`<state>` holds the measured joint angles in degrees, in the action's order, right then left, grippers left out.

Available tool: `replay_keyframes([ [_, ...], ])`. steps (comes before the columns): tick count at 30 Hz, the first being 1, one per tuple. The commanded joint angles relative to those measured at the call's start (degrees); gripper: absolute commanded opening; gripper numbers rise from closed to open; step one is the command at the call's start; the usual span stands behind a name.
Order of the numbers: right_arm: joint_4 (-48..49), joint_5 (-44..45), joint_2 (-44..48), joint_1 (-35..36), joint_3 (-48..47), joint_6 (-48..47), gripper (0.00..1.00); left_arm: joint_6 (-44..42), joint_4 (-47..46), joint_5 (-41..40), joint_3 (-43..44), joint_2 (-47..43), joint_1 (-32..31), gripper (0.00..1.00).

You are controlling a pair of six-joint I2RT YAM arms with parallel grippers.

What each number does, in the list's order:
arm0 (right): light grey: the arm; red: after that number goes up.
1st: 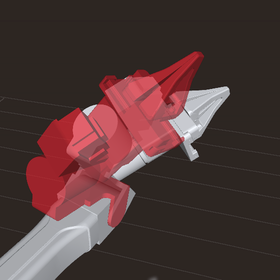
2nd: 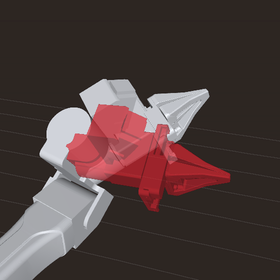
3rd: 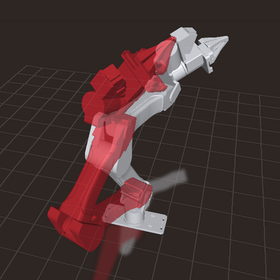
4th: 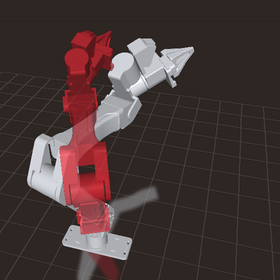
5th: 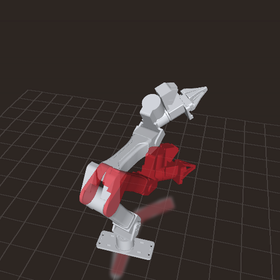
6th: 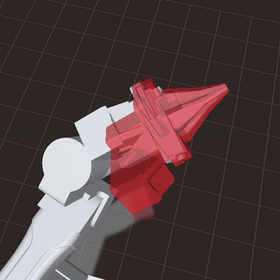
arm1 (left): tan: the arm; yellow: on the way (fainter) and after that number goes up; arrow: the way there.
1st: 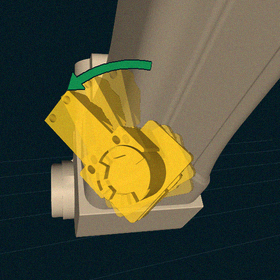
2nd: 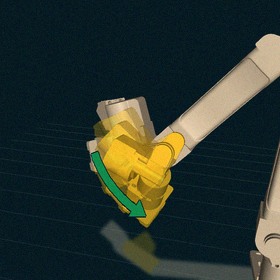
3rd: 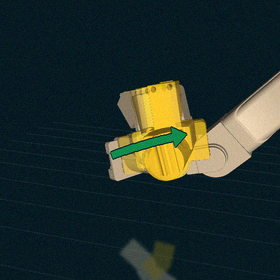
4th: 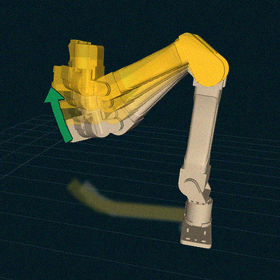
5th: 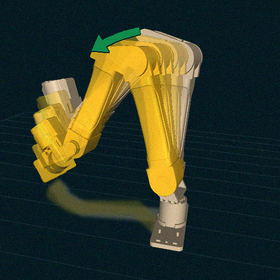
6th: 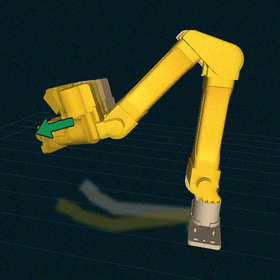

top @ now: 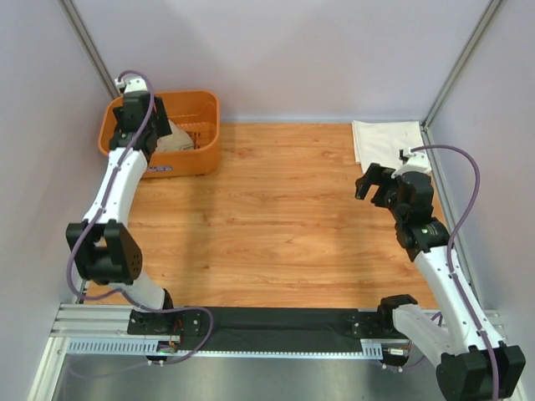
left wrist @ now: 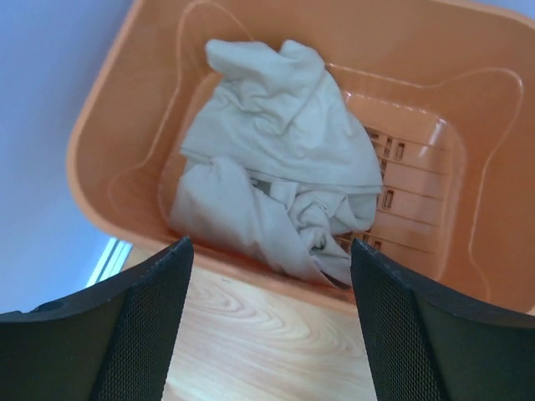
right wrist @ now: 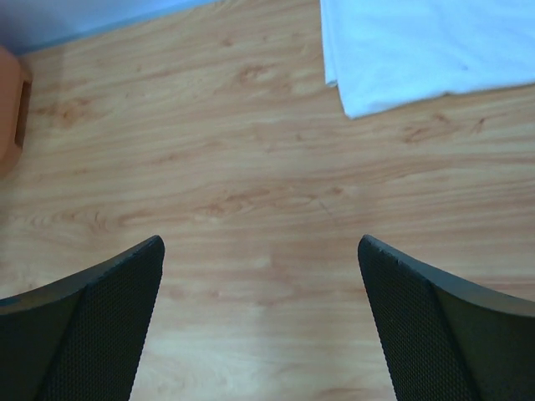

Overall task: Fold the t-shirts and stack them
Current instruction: Grab the tshirt from the pile

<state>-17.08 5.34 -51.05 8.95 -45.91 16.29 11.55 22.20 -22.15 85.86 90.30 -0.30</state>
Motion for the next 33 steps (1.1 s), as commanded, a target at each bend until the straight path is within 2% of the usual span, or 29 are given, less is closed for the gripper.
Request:
replay_keyframes([
  [1,-12.09,-8.24,1.74,0.10,-2.60,-0.55,1.00,-4.17,5.63,10.71,10.85,8.29,4.68,0.82],
  [4,-17.62,-6.67,3.76,0.10,-4.10,-1.79,1.00,-5.22,10.05,16.07,19.92,18.02,7.40,0.85],
  [9,-23.34,-3.60,8.24,0.10,-4.89,-4.60,1.00,-4.70,6.63,18.36,25.04,27.87,9.78,0.86],
  [13,-24.58,-2.09,11.40,0.01,-3.14,-4.78,0.99,-5.49,5.94,17.76,34.52,36.25,10.40,0.87],
  [18,-23.79,-0.86,12.82,0.02,-2.69,-4.17,0.99,-2.42,-5.99,17.33,34.45,41.43,11.02,0.91],
  [21,-23.09,-0.16,11.06,0.10,-4.53,-3.38,0.99,0.74,-7.43,14.51,38.13,45.83,11.02,0.93],
  [27,-21.06,-0.51,7.46,0.01,-7.00,-1.36,0.98,3.74,-12.34,12.22,43.16,52.78,11.11,0.86],
  [30,-20.97,-0.69,6.84,0.10,-7.35,-0.48,0.98,4.44,-16.56,11.61,43.07,54.36,11.11,0.76],
  [31,-21.15,-0.60,6.49,0.10,-7.44,0.05,0.98,4.97,-17.09,11.52,43.42,54.71,11.11,0.57],
  [33,-21.24,-0.51,5.79,0.10,-7.79,0.23,0.97,6.80,-18.32,11.95,43.95,55.16,11.37,0.32],
])
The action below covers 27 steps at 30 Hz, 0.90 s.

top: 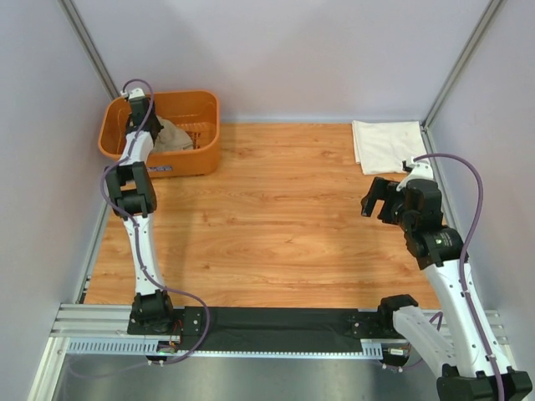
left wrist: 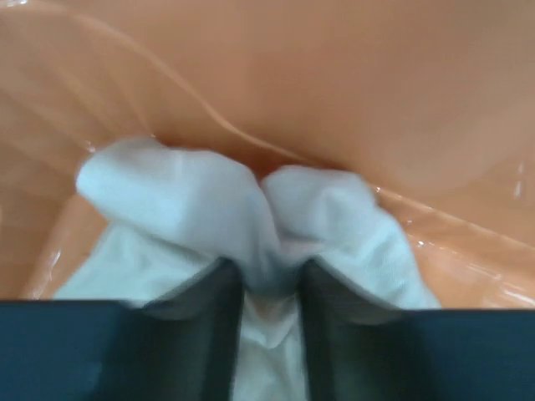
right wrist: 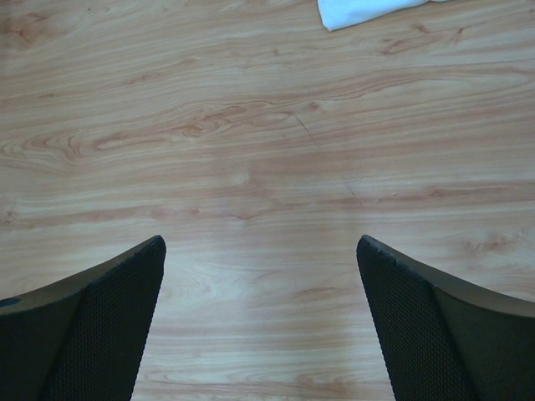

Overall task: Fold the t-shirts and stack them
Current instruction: Grab the tshirt from the pile

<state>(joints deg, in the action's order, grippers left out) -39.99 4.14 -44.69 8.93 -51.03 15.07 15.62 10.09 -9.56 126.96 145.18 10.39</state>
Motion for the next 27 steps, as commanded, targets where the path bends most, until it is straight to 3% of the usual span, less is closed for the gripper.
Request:
replay_keyframes([
  [1,1.41,0.61,-0.84,0.04,-3.02,1.89,0.98,3.80,-6.48,-0.28,2.86,-0.07,0.77,0.08],
  [2,1.32,0.26,-1.19,0.12,-3.38,2.24,0.98,4.59,-6.57,0.85,2.77,-1.47,0.94,0.00],
  [8,2.28,-3.26,-4.97,0.12,-5.57,4.00,1.00,17.76,-4.63,6.73,1.10,-12.53,0.77,0.00],
  [10,2.11,-3.35,-7.16,0.12,-6.97,4.18,0.98,22.95,-12.31,10.41,-3.61,-16.14,0.51,0.00],
  [11,2.19,-5.18,-7.86,0.12,-7.50,4.00,0.97,26.80,-24.81,16.44,-10.26,-19.64,0.77,0.00],
  [14,1.41,-7.91,-9.80,0.12,-9.26,3.30,0.95,53.63,-27.50,22.20,-10.42,-19.59,0.07,0.00],
  [15,1.23,-8.44,-9.89,0.04,-9.44,3.21,0.94,57.64,-27.40,22.31,-11.20,-19.59,-0.46,0.00],
  [17,2.28,-9.59,-8.59,0.12,-8.57,2.95,0.94,67.82,-41.06,20.13,-17.75,-20.03,-2.38,0.00],
  [19,2.89,-10.55,-7.35,0.12,-7.95,2.25,0.94,72.08,-47.68,18.01,-19.29,-19.85,-3.18,0.00],
  [23,0.97,-10.21,-4.37,0.30,-7.51,1.63,0.94,81.47,-54.19,17.04,-16.40,-19.68,-4.50,0.00],
  [27,0.88,-9.94,-2.42,1.88,-6.11,1.98,0.95,85.10,-57.90,15.98,-18.31,-24.32,-5.99,0.00],
])
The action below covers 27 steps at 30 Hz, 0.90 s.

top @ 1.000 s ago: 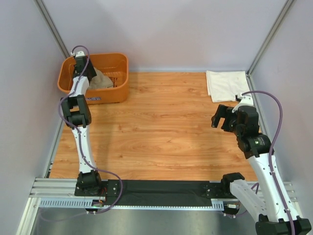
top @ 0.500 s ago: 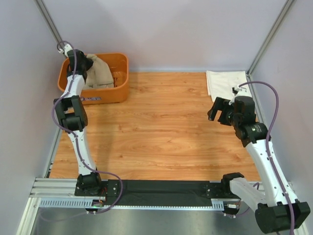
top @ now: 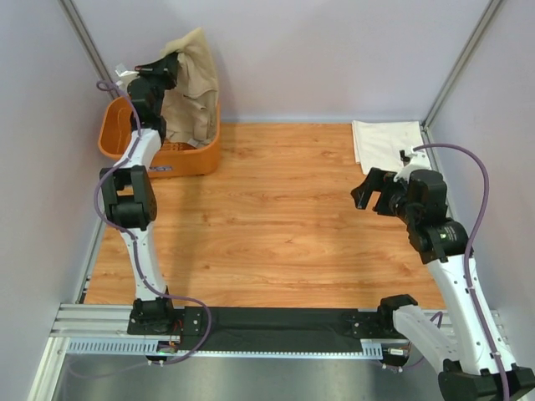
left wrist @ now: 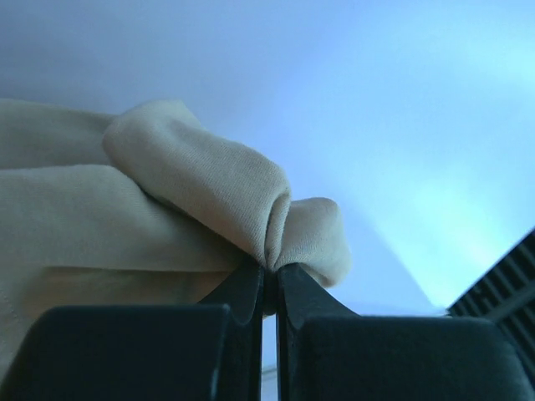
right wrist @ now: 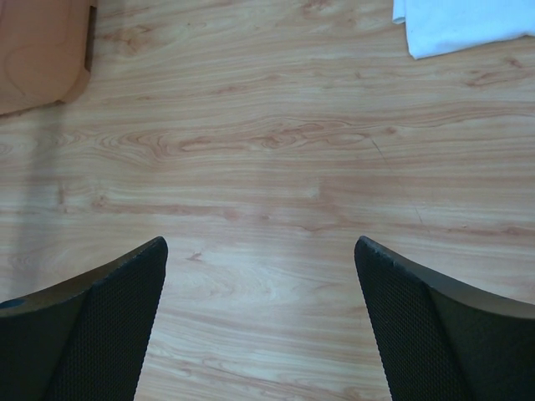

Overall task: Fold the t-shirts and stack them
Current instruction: Grab the tshirt from the pile, then move the tshirt to the center of the board

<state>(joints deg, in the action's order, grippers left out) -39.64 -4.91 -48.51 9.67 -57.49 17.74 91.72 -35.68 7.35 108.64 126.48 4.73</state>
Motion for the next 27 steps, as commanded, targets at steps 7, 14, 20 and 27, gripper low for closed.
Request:
replay_keyframes([
  [7,1.67,-1.77,0.61,5.00,0.45,0.72,0.94,9.79,-15.83,0.90,-11.50,-21.94,-6.83,0.00],
  [14,2.11,-3.18,-0.62,7.20,0.54,2.39,0.94,-4.83,4.35,11.88,-16.36,-39.97,-14.57,0.00],
  [20,0.44,-4.76,-0.44,8.08,1.15,1.69,0.98,-36.41,41.62,10.84,-11.70,-55.01,-22.47,0.00],
  [27,-5.61,-7.31,-1.59,8.17,0.11,1.86,0.98,-45.83,60.69,6.01,-22.33,-65.29,-27.85,0.00],
])
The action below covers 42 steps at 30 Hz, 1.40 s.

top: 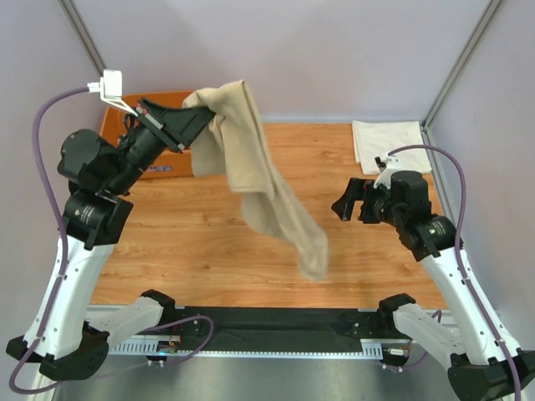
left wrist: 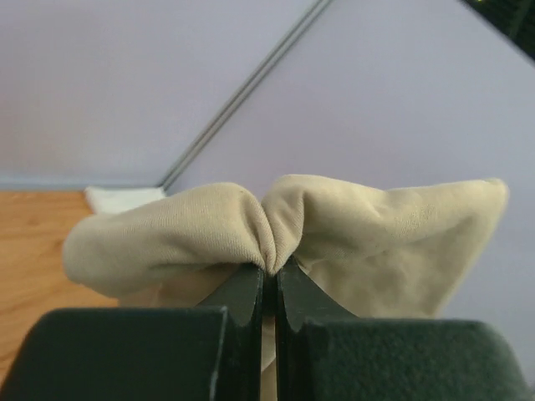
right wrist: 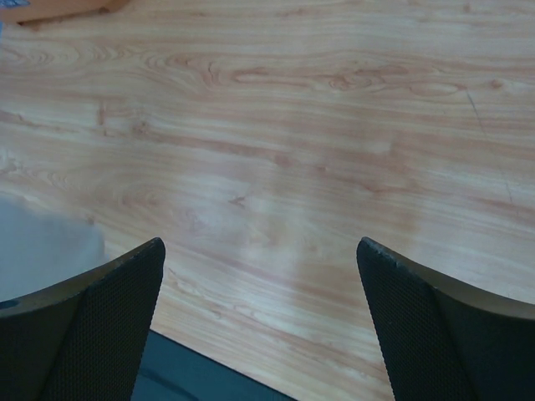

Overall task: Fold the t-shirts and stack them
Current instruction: Move the tshirt to the center of the board, then flatten the tshirt out

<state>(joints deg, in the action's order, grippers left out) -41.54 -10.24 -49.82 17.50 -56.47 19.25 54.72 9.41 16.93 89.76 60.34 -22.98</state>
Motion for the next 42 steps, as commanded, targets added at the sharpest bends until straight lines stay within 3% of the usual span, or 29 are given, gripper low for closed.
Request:
replay_keyframes([
  [1,-4.42,-2.06,0.07,0.35,-0.93,0.53,0.98,-11.28,17.29,-5.22,-3.53,0.40,-0.22,0.00],
  [7,-6.44,0.13,4.64,0.34,2.50,1.06,1.00,-15.43,22.32,-9.96,-3.10,3.11,-6.36,0.00],
  [11,-10.22,3.90,5.00,0.26,3.29,2.98,1.00,-15.79,24.07,-12.09,-1.35,12.32,-17.06,0.03],
  [13,-11.02,4.35,4.13,0.26,3.64,3.17,1.00,-16.65,30.46,-8.59,4.09,22.07,-18.93,0.25],
  [14,-11.45,4.44,3.77,0.26,3.82,3.34,1.00,-17.36,34.50,-8.14,7.07,25.67,-20.07,0.43],
  [16,-11.20,3.56,2.72,0.34,4.08,3.17,1.00,-20.94,46.19,-7.52,14.20,33.51,-20.26,0.47],
  [18,-9.53,1.99,2.10,0.26,4.52,2.64,1.00,-24.28,49.38,-10.84,12.75,33.02,-20.26,0.50],
  [20,-7.34,1.02,0.70,0.34,5.13,2.46,1.00,-26.93,47.03,-13.14,8.44,29.16,-20.26,0.80],
  [21,-6.63,0.05,-0.09,0.26,5.23,2.46,0.99,-28.25,44.93,-15.24,4.24,24.96,-20.09,0.85],
  [24,-3.73,-2.32,-4.74,0.35,4.96,2.81,0.90,-32.38,42.90,-19.72,-3.76,18.36,-19.30,0.86],
  [26,-0.32,-3.55,-9.39,0.78,5.14,3.87,0.84,-32.48,41.92,-18.96,-8.08,16.49,-15.53,0.81],
  [29,3.55,-4.26,-18.18,4.37,2.78,4.75,0.83,-32.05,36.85,-12.20,-16.00,15.69,-6.93,0.72],
  [31,4.88,-3.82,-23.71,8.42,-1.17,5.10,0.87,-31.43,32.71,-5.00,-20.84,17.18,-1.57,0.75],
  [33,6.99,-4.70,-31.88,10.79,-5.55,7.90,0.90,-31.77,27.69,-1.21,-21.99,21.38,-0.31,0.79],
  [34,7.17,-3.92,-34.26,11.50,-7.24,8.78,1.00,-32.39,26.72,-0.59,-21.47,23.49,-0.22,0.81],
  [39,5.95,1.35,-47.28,14.67,-15.51,11.60,1.00,-29.33,21.80,4.43,-17.95,36.68,-0.04,0.79],
  [42,3.93,7.50,-51.24,16.69,-18.15,12.83,0.95,-27.39,22.23,1.01,-16.28,40.91,-0.05,0.77],
])
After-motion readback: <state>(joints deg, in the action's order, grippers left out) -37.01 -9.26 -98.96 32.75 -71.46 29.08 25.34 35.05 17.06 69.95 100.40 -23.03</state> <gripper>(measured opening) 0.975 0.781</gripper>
